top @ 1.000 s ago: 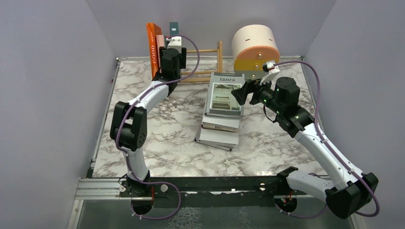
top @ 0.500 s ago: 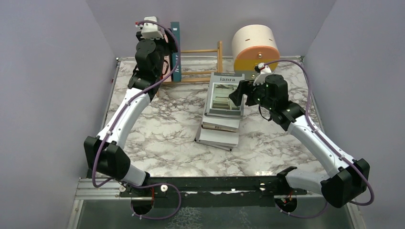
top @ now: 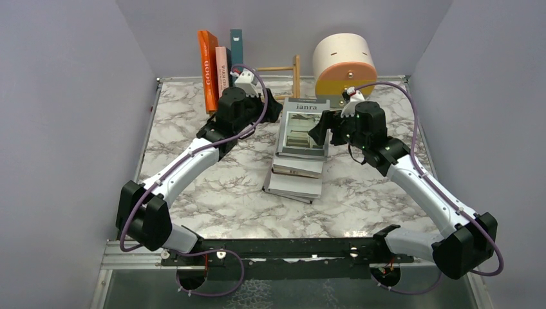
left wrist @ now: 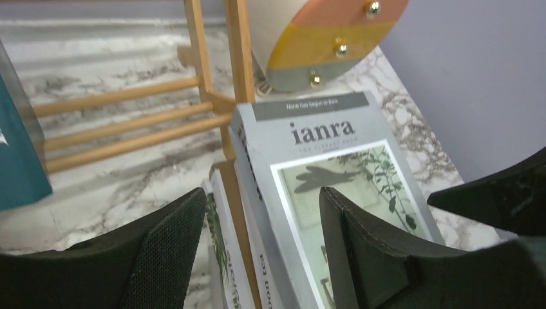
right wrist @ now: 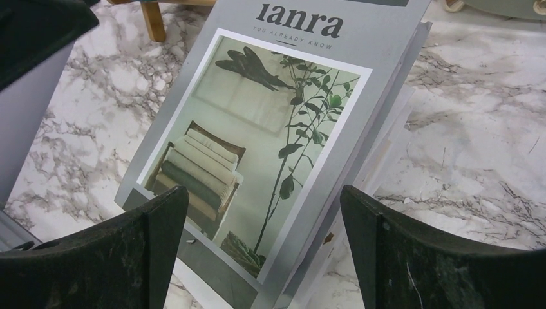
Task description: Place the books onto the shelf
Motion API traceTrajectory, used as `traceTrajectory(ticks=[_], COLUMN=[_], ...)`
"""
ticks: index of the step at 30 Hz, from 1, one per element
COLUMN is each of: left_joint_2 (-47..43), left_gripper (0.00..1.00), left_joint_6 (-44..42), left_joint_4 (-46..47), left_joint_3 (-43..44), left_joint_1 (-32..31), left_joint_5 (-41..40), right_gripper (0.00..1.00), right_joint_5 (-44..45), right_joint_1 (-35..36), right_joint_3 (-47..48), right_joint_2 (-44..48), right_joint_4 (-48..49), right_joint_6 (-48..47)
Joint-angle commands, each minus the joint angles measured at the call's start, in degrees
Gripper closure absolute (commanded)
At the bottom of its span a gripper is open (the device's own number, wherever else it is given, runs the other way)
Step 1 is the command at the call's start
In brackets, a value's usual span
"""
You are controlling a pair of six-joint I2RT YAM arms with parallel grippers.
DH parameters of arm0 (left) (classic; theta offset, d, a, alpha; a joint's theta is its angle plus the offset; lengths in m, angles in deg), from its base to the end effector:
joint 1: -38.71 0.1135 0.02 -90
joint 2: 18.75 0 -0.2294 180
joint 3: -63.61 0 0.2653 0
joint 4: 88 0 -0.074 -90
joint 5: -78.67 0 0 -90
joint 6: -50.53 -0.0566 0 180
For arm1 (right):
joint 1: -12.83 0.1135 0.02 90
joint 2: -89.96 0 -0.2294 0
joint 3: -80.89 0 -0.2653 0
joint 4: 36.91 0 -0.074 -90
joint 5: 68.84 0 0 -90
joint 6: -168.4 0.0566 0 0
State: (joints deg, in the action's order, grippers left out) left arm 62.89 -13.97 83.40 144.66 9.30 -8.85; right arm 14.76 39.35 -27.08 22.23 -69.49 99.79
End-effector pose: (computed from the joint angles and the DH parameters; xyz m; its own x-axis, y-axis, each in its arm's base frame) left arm 0.3305 -0.1891 0.3169 -0.3528 -0.2949 -0.8880 0.4165 0.8004 -0.4312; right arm 0.2766 0.1451 0.2840 -0.5886 0.1113 -0.8007 -0.3403 0.8643 0.3704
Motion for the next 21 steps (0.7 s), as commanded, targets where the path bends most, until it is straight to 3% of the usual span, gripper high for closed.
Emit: traceTrajectory(ticks=[1, 7, 21], left_joint_2=[0.0, 0.9, 7.1], left_gripper=[0.42, 0.42, 0.39], left_joint_6=[3.2, 3.7, 9.3], left_joint_4=[-0.2, -0.8, 6.7], left_joint_3=[-2.8, -4.8, -6.9], left_joint_1=[-0.8, -0.8, 0.3], left_joint_5=[2.1, 2.9, 17.2], right_gripper=[0.14, 0.18, 0.33], right_joint_5=[-0.2, -1.5, -4.4], right_joint_1=[0.1, 0.1, 0.1], right_joint_3=[-1.1, -1.6, -1.8], right_joint_2=[0.9, 0.2, -0.6], right_joint_4=[0.2, 1.0, 2.3], right_joint_6=[1.0, 1.0, 0.9])
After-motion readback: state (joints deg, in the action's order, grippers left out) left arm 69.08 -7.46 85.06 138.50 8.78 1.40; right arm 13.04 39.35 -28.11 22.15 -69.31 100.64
